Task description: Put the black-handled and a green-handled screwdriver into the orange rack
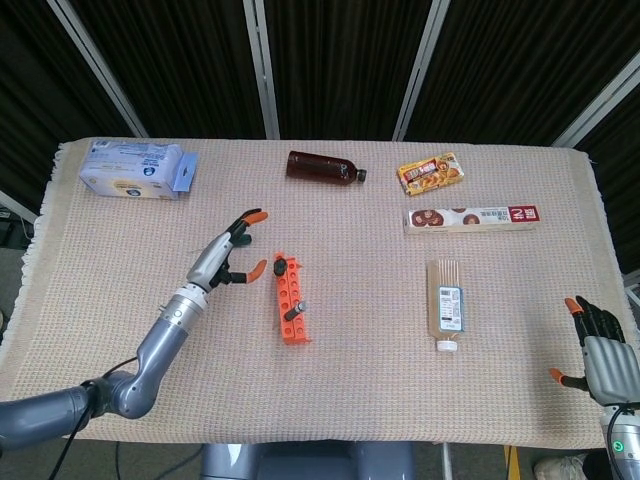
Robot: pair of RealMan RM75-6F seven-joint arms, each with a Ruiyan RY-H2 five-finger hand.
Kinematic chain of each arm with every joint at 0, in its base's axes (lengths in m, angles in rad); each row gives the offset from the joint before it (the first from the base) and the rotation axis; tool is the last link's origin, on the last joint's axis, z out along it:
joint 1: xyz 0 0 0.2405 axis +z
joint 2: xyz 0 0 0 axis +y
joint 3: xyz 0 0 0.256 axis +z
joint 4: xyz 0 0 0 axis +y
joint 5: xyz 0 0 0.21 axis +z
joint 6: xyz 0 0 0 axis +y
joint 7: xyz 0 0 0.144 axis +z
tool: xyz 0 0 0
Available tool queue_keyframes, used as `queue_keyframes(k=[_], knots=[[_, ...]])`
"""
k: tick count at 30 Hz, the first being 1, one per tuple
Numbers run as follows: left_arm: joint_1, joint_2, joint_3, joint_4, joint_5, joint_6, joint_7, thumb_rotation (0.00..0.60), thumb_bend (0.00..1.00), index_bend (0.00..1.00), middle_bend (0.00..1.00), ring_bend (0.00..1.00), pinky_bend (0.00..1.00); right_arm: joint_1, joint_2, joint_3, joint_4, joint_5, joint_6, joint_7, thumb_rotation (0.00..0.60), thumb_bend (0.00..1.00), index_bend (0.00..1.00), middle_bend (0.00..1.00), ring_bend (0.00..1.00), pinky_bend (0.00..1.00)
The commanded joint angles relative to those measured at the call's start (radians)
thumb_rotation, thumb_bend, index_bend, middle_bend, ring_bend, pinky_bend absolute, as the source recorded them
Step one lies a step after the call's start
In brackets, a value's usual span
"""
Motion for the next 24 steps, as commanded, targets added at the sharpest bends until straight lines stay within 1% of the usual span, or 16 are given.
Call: queue_keyframes(k=[1,5,8,10,12,15,19,20,21,22,24], knots=[[0.022,0.016,0.002,-0.025,0.03,0.046,0.011,0.6,0.41,0.05,0.0,0.0,0.0,0.0,0.003,0.001,-0.002,0.0,0.003,-0.002,0.6,0.0,0.0,0.0,0.0,0.0],[0.066,0.063,0.0,-0.082,0.077,0.121,0.008,0.6,0.41,0.06,0.0,0.0,0.0,-0.002,0.011,0.007,-0.009,0.0,0.016,-0.012,0.6,0.0,0.0,0.0,0.0,0.0],[0.104,0.111,0.014,-0.122,0.102,0.174,0.041,0.6,0.41,0.11,0.0,0.0,0.0,-0.002,0.019,0.011,-0.018,0.0,0.024,-0.021,0.6,0.0,0.0,0.0,0.0,0.0],[0.12,0.133,0.026,-0.131,0.108,0.195,0.076,0.6,0.41,0.18,0.01,0.0,0.0,-0.001,0.022,0.013,-0.022,-0.001,0.027,-0.025,0.6,0.0,0.0,0.0,0.0,0.0],[0.145,0.163,0.05,-0.14,0.115,0.232,0.147,0.6,0.41,0.24,0.02,0.0,0.0,0.0,0.028,0.017,-0.029,-0.003,0.032,-0.034,0.6,0.0,0.0,0.0,0.0,0.0],[0.174,0.187,0.076,-0.144,0.115,0.278,0.237,0.6,0.41,0.28,0.05,0.0,0.0,0.003,0.033,0.021,-0.035,-0.004,0.037,-0.046,0.6,0.0,0.0,0.0,0.0,0.0],[0.256,0.23,0.146,-0.158,0.133,0.402,0.417,0.6,0.41,0.31,0.07,0.0,0.0,0.011,0.043,0.031,-0.055,-0.014,0.053,-0.076,0.6,0.0,0.0,0.0,0.0,0.0],[0.283,0.241,0.171,-0.159,0.147,0.438,0.454,0.6,0.41,0.32,0.07,0.0,0.0,0.013,0.043,0.034,-0.061,-0.018,0.059,-0.087,0.6,0.0,0.0,0.0,0.0,0.0],[0.332,0.262,0.217,-0.156,0.156,0.487,0.504,0.6,0.41,0.32,0.07,0.0,0.0,0.019,0.039,0.041,-0.064,-0.032,0.077,-0.102,0.6,0.0,0.0,0.0,0.0,0.0],[0.386,0.276,0.258,-0.166,0.185,0.553,0.527,0.6,0.41,0.32,0.07,0.0,0.0,0.023,0.027,0.046,-0.063,-0.045,0.095,-0.116,0.6,0.0,0.0,0.0,0.0,0.0],[0.435,0.279,0.286,-0.164,0.217,0.615,0.527,0.6,0.41,0.33,0.08,0.0,0.0,0.028,0.018,0.047,-0.062,-0.055,0.102,-0.126,0.6,0.0,0.0,0.0,0.0,0.0]])
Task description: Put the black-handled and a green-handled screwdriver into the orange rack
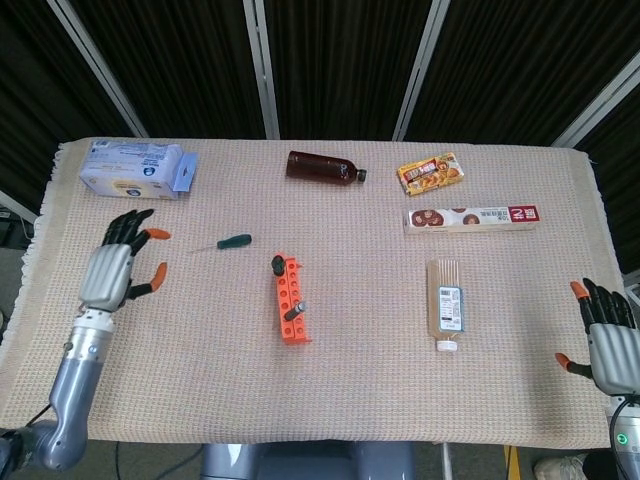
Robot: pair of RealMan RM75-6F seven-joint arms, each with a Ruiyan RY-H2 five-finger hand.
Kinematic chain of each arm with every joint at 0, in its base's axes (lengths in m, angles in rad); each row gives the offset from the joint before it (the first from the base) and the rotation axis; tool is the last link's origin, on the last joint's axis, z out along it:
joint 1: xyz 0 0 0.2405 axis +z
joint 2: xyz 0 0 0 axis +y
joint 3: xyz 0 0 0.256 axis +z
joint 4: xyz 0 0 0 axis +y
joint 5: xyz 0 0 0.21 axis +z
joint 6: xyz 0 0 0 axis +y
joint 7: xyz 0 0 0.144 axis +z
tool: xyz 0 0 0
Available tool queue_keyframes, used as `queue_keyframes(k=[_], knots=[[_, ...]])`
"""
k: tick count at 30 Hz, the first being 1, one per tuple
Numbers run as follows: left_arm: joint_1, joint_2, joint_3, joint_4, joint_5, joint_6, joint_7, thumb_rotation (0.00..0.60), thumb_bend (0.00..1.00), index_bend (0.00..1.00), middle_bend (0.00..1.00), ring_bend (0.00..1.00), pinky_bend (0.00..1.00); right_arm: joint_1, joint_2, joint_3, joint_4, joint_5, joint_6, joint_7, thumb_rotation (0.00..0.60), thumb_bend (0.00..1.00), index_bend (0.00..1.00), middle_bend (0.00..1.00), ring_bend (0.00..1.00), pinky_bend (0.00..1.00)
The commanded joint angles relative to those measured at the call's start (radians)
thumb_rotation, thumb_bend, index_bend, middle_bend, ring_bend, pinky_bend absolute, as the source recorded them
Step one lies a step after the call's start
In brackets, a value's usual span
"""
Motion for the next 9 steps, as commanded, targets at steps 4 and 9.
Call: queue_keyframes(k=[4,9], knots=[[0.226,0.062,0.157,-0.009,0.097,0.245,0.064,0.6,0.41,0.34,0.1,0.0,0.0,0.023,-0.018,0.006,-0.01,-0.037,0.016,-0.037,0.6,0.0,0.0,0.0,0.0,0.0],[0.304,0.101,0.223,-0.024,0.131,0.266,0.032,0.6,0.41,0.34,0.09,0.0,0.0,0.031,-0.02,0.002,-0.026,-0.047,0.013,-0.056,0.6,0.0,0.0,0.0,0.0,0.0]])
